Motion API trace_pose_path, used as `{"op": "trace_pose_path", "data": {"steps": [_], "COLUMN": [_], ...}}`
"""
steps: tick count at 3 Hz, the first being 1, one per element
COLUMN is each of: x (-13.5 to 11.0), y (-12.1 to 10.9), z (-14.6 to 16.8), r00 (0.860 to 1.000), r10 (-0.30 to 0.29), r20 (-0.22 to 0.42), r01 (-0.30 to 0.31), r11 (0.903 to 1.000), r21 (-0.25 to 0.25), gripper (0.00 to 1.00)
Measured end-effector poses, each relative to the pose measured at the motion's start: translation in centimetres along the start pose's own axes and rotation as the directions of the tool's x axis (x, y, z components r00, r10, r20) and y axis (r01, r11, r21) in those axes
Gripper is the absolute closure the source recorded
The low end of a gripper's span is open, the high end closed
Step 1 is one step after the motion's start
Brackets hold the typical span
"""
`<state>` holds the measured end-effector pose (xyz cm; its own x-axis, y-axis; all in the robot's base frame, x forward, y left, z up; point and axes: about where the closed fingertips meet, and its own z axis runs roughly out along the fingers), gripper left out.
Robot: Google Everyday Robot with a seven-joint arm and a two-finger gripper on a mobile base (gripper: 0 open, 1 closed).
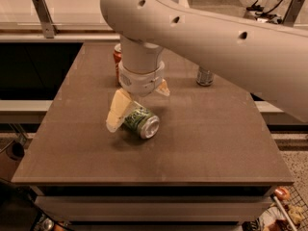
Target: Place green can upright
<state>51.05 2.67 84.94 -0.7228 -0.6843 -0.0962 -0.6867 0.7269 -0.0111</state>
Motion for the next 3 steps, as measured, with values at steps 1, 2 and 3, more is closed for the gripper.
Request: {"op": "trace_pose_path", "data": {"steps": [1, 2, 3], "x": [-0.05, -0.38, -0.41], "y": [0.19, 0.41, 0.46], "z": [0.84, 1.55, 1.54], "r00": [1.0, 1.0, 1.0], "r10": [0.021, 0.021, 0.02], "r20": [0.002, -0.001, 0.001], "r01": [-0.021, -0.021, -0.02], "r11": [0.9997, 0.9997, 0.9997], "r21": [-0.008, -0.015, -0.015], "gripper": [0.0, 0.18, 0.41]}}
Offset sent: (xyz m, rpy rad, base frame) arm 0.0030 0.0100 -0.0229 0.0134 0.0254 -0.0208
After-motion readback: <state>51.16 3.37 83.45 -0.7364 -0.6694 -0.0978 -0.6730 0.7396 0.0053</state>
